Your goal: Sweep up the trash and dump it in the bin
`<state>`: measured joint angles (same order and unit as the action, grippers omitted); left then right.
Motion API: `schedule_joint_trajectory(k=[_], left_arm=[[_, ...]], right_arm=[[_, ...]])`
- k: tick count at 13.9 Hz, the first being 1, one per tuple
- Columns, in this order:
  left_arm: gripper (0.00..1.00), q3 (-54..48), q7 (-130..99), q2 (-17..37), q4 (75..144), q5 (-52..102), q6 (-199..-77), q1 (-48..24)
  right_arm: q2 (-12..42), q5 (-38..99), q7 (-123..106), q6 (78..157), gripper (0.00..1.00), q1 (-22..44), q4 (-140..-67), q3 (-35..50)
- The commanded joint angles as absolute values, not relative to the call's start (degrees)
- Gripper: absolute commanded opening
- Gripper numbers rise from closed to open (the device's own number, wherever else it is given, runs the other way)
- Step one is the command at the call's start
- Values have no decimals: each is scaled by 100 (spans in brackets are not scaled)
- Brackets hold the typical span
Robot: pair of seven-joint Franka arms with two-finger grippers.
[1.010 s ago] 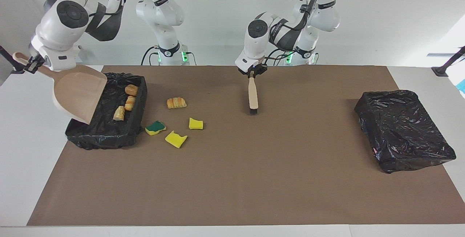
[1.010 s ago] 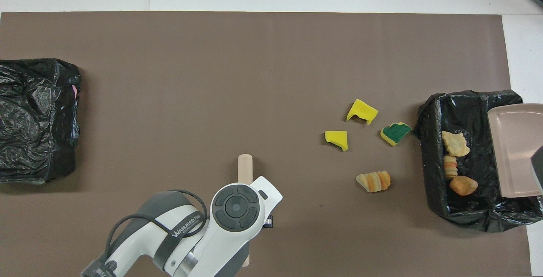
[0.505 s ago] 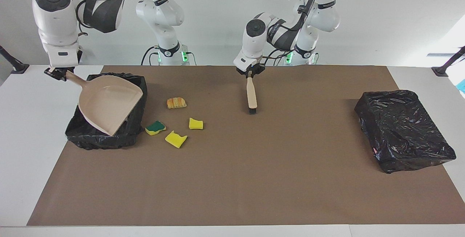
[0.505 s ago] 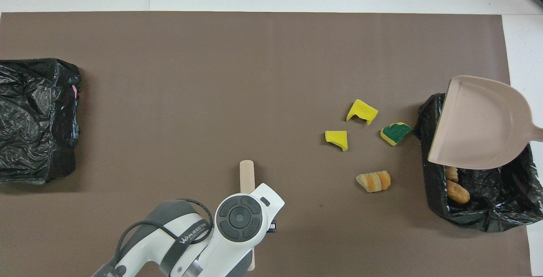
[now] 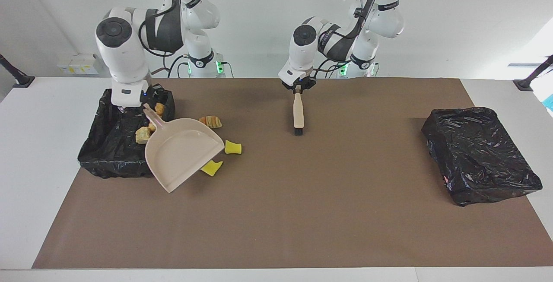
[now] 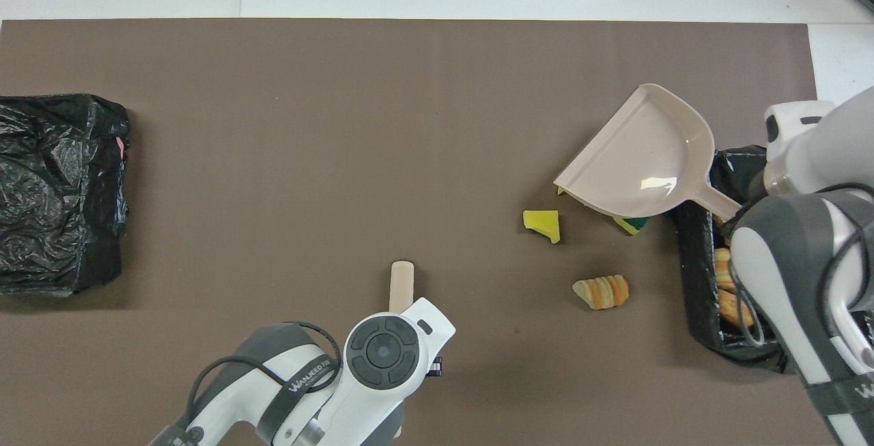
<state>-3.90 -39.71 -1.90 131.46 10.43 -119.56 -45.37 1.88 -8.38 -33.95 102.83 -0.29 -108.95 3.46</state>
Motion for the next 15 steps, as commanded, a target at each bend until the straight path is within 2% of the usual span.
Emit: schedule_joint_trajectory(k=[1, 7, 10, 15], left_arm=[[100, -273, -3894, -273, 12826, 1099, -11674, -4317], [100, -272, -3457, -360, 11963, 1011, -11373, -2639], [100, -264, -2578, -360, 11953, 1002, -11382, -1910], [100, -246, -1041, -317, 11936, 660, -11470, -995]], right_arm=[[456, -484, -2220, 10616, 0, 350, -10776, 316], [1010, -80, 610, 11258, 0, 1351, -10530, 316], [1352, 87, 1904, 11531, 0, 1941, -10197, 316], [2423, 26, 3557, 11768, 0, 2811, -9196, 316]])
